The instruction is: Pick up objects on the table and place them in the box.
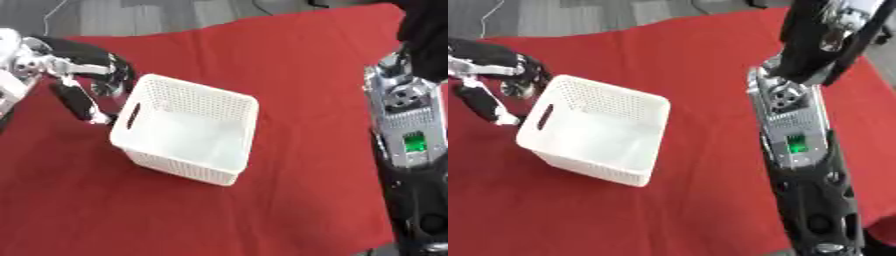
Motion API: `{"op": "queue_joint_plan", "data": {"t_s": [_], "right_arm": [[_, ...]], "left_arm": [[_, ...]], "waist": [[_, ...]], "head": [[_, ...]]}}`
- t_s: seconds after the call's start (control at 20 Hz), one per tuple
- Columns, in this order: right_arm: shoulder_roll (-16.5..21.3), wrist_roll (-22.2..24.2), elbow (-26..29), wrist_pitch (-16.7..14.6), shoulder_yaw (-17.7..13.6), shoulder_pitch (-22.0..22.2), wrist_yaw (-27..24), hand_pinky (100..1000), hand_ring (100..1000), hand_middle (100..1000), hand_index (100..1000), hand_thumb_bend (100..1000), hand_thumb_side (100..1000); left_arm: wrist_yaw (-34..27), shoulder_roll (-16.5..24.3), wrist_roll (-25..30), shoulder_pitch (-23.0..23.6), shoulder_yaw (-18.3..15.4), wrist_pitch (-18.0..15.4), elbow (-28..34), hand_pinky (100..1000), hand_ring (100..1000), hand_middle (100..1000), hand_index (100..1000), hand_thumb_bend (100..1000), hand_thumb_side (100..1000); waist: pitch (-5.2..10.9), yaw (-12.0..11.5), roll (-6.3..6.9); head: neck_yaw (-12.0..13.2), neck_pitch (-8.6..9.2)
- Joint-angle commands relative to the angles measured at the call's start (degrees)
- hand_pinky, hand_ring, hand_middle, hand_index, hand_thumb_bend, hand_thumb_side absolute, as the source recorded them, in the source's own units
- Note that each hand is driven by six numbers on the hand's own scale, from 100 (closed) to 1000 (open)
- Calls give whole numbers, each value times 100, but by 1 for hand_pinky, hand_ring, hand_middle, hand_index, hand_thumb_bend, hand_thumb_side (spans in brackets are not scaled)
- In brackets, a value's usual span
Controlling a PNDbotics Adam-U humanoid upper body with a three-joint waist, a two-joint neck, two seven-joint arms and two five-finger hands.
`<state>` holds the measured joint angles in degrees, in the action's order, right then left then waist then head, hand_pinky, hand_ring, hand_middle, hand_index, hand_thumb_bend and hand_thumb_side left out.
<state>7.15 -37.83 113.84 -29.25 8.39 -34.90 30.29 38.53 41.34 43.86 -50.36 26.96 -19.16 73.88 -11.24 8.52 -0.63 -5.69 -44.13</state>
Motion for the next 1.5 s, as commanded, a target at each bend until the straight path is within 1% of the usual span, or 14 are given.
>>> {"op": "queue_joint_plan", "data": {"t_s": [0.05, 0.3, 0.4, 0.5, 0.55, 0.6, 0.65, 0.7, 0.75, 0.8, 0.9, 0.95, 1.15, 1.5], "right_arm": [[-26, -615, 76, -632, -7, -120, 4, 710, 694, 680, 713, 100, 1000], [-52, -614, 76, -640, -2, -137, 2, 710, 694, 680, 713, 100, 1000], [-62, -614, 76, -642, -3, -142, 0, 709, 694, 680, 713, 100, 1000], [-69, -615, 76, -645, -6, -146, 0, 709, 694, 680, 713, 100, 1000], [-72, -617, 76, -646, -8, -148, 1, 709, 694, 679, 713, 100, 1000], [-73, -620, 76, -648, -11, -149, 3, 709, 694, 679, 713, 100, 1000], [-74, -623, 76, -650, -13, -150, 6, 709, 694, 679, 713, 100, 1000], [-73, -626, 76, -651, -14, -150, 8, 709, 694, 679, 713, 100, 1000], [-71, -628, 76, -651, -15, -149, 11, 709, 694, 679, 713, 100, 1000], [-67, -630, 76, -650, -17, -146, 13, 709, 694, 679, 713, 100, 1000], [-59, -635, 76, -648, -22, -140, 18, 709, 694, 679, 713, 100, 1000], [-53, -638, 76, -646, -24, -136, 21, 708, 694, 679, 713, 100, 1000], [-18, -647, 76, -633, -35, -109, 30, 708, 694, 679, 713, 100, 1000], [43, -655, 76, -616, -47, -64, 45, 708, 693, 679, 713, 100, 1000]], "left_arm": [[61, 27, 677, -29, -41, -723, -31, 616, 764, 877, 800, 283, 410], [1, -21, 611, 52, -56, -733, -135, 505, 701, 866, 760, 194, 389], [-27, -45, 549, 86, -67, -744, -169, 407, 626, 837, 704, 100, 364], [-70, -65, 441, 114, -78, -754, -198, 280, 535, 781, 611, 100, 352], [-108, -74, 344, 126, -93, -750, -208, 175, 463, 704, 519, 100, 438], [-161, -80, 207, 143, -110, -731, -219, 136, 426, 660, 479, 100, 413], [-208, -82, 71, 158, -114, -706, -232, 100, 338, 564, 391, 100, 413], [-256, -85, -79, 168, -114, -699, -234, 100, 287, 516, 350, 100, 423], [-316, -88, -230, 181, -113, -703, -232, 100, 100, 335, 210, 100, 454], [-387, -86, -411, 186, -117, -719, -214, 100, 100, 215, 163, 100, 512], [-484, -64, -755, 187, -116, -754, -167, 100, 100, 117, 135, 100, 525], [-499, -48, -917, 177, -120, -773, -130, 100, 100, 100, 125, 100, 530], [-348, 53, -1362, 86, -144, -783, 43, 100, 100, 100, 107, 100, 506], [-126, 240, -1638, -84, -221, -702, 319, 100, 100, 100, 100, 100, 498]], "waist": [[66, 21, 11], [56, 47, 7], [51, 58, 2], [45, 65, -2], [44, 67, -3], [43, 68, -4], [42, 69, -4], [43, 68, -4], [44, 66, -5], [46, 61, -5], [51, 51, -6], [55, 44, -6], [75, 3, -2], [115, -69, 15]], "head": [[80, 1], [97, 1], [100, 1], [108, 1], [113, 1], [116, 1], [117, 1], [116, 1], [115, 1], [113, 1], [113, 1], [113, 1], [100, 1], [77, 1]]}}
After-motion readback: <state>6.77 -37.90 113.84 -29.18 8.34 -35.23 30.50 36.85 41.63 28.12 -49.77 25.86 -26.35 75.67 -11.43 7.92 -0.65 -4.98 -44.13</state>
